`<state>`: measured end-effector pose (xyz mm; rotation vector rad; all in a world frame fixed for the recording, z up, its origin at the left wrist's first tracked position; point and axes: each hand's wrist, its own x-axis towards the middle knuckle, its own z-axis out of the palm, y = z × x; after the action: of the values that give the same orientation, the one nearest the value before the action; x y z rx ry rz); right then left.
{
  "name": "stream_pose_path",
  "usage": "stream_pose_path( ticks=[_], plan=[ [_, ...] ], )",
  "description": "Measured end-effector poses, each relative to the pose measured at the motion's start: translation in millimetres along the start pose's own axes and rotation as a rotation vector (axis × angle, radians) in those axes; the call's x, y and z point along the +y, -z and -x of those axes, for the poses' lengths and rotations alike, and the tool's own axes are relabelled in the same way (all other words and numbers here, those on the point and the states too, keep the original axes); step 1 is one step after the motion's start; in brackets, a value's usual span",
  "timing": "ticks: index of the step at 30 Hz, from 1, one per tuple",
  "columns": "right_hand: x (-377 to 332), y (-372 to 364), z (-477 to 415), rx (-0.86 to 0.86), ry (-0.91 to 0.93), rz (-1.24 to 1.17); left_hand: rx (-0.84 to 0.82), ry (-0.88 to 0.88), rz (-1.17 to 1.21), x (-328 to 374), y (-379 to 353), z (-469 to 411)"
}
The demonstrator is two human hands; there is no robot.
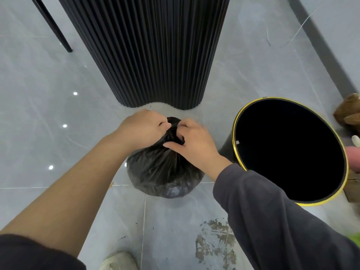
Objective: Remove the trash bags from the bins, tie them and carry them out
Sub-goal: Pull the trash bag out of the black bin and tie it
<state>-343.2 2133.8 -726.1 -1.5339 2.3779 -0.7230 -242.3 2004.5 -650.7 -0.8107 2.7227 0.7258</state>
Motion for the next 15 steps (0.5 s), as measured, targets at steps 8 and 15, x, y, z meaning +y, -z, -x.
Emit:
stream_pose_path(
  ticks=[8,15],
  plan=[
    [-2.4,1.7,2.7,-0.043,0.023,0.041,0.005,0.009,0.001,3.4,-1.7,4.3],
    [-5.9,7.9,5.2,-0.055,-0.061,-0.051,0.001,0.031,0.007,5.7,-2.1,7.9]
  ],
)
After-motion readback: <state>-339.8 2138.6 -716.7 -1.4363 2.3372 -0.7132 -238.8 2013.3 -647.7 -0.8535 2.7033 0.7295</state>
